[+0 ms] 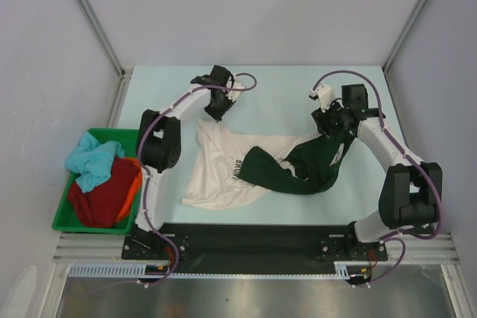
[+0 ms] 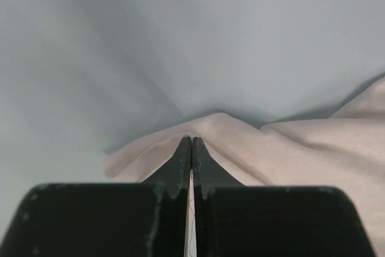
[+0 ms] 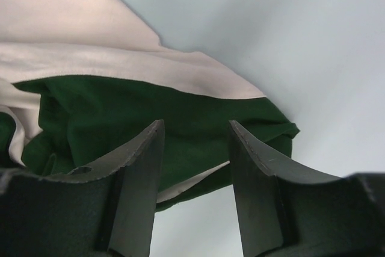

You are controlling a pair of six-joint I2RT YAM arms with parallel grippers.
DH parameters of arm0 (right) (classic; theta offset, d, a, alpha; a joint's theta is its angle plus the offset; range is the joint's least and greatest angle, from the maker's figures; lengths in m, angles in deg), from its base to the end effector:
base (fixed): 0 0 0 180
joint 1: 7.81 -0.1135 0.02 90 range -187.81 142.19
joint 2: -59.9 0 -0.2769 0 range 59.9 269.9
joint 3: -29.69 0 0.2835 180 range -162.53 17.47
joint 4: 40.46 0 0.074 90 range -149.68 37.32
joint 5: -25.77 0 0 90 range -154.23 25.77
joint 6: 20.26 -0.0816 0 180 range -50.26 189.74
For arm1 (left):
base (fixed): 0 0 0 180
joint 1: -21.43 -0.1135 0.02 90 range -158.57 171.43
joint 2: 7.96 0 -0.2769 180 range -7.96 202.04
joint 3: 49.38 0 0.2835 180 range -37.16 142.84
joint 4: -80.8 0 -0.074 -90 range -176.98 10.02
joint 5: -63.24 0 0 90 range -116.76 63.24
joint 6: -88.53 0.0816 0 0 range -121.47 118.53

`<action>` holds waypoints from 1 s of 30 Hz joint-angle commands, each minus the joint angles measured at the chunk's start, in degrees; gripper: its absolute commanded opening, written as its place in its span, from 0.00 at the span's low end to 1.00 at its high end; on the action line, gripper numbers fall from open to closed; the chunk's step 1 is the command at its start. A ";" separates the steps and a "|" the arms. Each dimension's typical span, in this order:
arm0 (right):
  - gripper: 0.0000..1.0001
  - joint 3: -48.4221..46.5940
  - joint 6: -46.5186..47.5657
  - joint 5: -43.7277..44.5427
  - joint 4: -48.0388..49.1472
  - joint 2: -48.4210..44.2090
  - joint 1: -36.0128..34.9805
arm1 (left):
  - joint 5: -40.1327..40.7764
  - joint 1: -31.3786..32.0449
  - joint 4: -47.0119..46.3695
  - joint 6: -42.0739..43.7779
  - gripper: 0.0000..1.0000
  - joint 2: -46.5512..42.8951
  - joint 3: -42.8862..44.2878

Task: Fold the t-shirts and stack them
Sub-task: Flatten the tshirt out

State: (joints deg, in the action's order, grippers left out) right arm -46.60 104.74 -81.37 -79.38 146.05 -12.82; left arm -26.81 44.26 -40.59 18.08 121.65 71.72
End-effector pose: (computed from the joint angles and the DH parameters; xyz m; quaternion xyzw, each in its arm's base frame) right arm 0.3773 0.0572 0.2269 -0.3659 0.8518 0.0447 0.3723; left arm 0.4953 -0.2086 0.1415 0.3544 0.9138 -0.0061 0.1982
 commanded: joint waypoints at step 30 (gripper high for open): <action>0.63 8.70 16.59 -7.11 -24.11 -7.23 -1.57 | 3.92 -1.91 -3.24 0.66 0.01 -13.85 -4.73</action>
State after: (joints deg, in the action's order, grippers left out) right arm -38.63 122.31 -88.26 -102.96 138.24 -13.70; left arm -22.46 42.41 -42.93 18.52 107.57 66.23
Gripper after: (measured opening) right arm 0.622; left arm 0.011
